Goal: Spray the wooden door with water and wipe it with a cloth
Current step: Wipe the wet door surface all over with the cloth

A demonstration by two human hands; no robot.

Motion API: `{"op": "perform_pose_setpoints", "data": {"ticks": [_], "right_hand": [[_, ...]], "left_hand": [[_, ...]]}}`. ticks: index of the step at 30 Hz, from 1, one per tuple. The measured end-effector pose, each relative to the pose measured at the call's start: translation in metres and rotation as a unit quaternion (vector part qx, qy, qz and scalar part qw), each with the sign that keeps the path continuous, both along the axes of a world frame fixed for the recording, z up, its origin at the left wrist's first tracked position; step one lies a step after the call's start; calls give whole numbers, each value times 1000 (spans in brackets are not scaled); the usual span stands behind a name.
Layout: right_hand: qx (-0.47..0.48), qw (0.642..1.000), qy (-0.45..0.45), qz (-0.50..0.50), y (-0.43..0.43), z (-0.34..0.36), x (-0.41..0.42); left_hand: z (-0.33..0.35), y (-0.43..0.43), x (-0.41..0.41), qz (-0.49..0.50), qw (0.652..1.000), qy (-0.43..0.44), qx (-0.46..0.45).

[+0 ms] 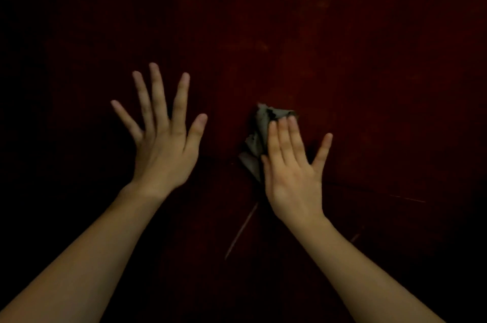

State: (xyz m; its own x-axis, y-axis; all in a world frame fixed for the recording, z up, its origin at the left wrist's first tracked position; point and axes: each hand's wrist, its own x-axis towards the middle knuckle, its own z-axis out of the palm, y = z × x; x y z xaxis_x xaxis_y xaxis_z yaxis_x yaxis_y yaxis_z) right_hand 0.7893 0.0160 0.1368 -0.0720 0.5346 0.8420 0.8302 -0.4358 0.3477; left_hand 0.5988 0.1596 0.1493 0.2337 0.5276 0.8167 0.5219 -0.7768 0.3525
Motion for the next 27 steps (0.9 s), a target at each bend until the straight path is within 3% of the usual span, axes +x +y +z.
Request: {"op": "perform_pose_setpoints", "data": {"ticks": [8, 12, 20, 24, 27], "right_hand": [[106, 984, 133, -58, -69, 30, 85], [132, 975, 178, -21, -51, 36, 68], [1, 999, -25, 36, 37, 102, -35], [79, 995, 63, -4, -5, 75, 18], [100, 988, 102, -63, -61, 50, 79]], "left_hand": [[22, -57, 83, 8, 998, 17, 53], [27, -67, 83, -73, 995, -70, -8], [15, -55, 53, -114, 989, -90, 11], [20, -66, 66, -116, 989, -96, 5], [24, -84, 94, -71, 997, -22, 29]]}}
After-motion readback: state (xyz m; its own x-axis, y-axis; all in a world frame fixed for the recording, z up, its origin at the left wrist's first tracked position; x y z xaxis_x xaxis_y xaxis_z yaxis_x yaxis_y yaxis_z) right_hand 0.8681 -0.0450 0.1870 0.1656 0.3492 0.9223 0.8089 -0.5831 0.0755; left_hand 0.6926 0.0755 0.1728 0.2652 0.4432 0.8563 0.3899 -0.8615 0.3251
